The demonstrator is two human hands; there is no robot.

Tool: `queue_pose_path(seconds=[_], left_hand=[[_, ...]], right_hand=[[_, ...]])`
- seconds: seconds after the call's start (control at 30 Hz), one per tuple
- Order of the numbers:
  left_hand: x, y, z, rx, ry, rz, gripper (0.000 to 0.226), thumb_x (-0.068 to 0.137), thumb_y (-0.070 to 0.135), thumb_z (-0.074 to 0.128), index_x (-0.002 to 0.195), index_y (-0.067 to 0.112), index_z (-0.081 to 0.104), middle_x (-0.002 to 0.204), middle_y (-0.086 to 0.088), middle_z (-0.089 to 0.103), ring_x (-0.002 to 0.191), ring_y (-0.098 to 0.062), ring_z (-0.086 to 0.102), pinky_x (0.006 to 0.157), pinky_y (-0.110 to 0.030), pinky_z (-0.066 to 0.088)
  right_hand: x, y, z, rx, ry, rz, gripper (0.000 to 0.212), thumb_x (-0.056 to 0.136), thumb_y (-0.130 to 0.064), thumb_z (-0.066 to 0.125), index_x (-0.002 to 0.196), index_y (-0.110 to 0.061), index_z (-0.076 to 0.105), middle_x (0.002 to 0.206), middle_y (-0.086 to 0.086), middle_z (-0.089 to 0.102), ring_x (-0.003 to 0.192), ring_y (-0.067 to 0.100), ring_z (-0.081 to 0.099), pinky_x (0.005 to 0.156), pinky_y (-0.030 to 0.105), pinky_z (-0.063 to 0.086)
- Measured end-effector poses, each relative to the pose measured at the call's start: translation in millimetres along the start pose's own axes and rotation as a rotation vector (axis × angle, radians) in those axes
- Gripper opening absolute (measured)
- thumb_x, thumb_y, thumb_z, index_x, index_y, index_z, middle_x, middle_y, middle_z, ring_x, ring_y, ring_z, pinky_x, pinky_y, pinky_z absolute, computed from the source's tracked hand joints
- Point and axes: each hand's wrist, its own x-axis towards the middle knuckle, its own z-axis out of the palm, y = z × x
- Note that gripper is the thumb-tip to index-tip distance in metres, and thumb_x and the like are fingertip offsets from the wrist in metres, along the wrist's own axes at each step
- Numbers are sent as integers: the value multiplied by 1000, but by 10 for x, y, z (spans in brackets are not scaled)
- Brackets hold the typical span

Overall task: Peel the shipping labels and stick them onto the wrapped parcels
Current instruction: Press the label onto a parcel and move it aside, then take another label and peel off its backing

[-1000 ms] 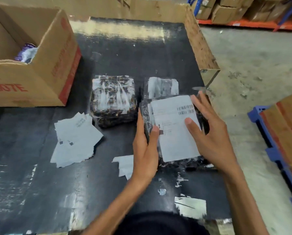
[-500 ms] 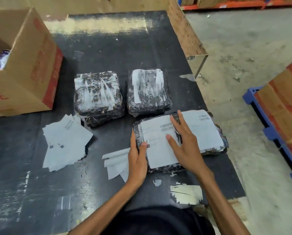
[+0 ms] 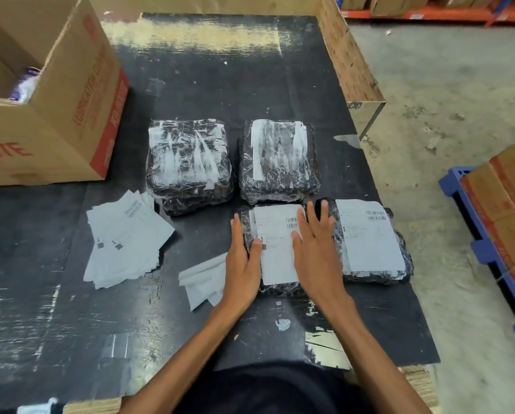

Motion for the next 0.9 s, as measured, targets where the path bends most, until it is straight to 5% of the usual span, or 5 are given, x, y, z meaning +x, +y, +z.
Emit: queue_pose_path(seconds=[0.13, 0.23, 0.33, 0.47, 0.9], left_hand=[[-96, 148, -233, 20, 12, 113, 63, 104, 34, 43, 161, 32, 15, 166, 13, 27, 150, -10, 35, 123, -33, 29], [-157, 265, -633, -55, 148, 146, 56, 99, 24, 46, 154, 23, 39, 138, 38, 52, 113, 16, 56, 102, -8, 39], [-196, 170, -1115, -34, 417, 118, 53, 96, 19, 44, 148, 19, 49, 148, 12, 54, 138, -1, 48, 114, -17, 34], [-106, -286, -1622, 275, 632, -41, 54, 97, 20, 48, 150, 11, 44, 157, -10, 45, 149, -25, 35, 120, -33, 23], [-74, -609, -1741, 717, 532, -137, 58, 104, 28, 43, 155, 3, 32, 167, -15, 24, 157, -30, 15, 128, -40, 10]], right_hand=[[-70, -214, -81, 141, 228, -123, 31, 101, -12, 55, 130, -8, 66, 144, 8, 60, 145, 28, 41, 121, 37, 31], [3, -661, -91, 256, 251, -228, 24, 97, -13, 59, 117, -15, 73, 112, -2, 73, 104, 17, 64, 89, 23, 51], [209, -1179, 87, 278, 33, -225, 20, 97, -29, 60, 112, -26, 72, 97, -9, 76, 81, 13, 68, 69, 30, 56], [486, -1653, 555, 164, -236, -161, 35, 92, -52, 61, 110, -24, 71, 87, -6, 78, 91, 20, 72, 76, 38, 59], [620, -1798, 826, 204, -266, -158, 24, 92, -43, 67, 81, -24, 77, 71, -5, 74, 72, 18, 69, 62, 29, 55]])
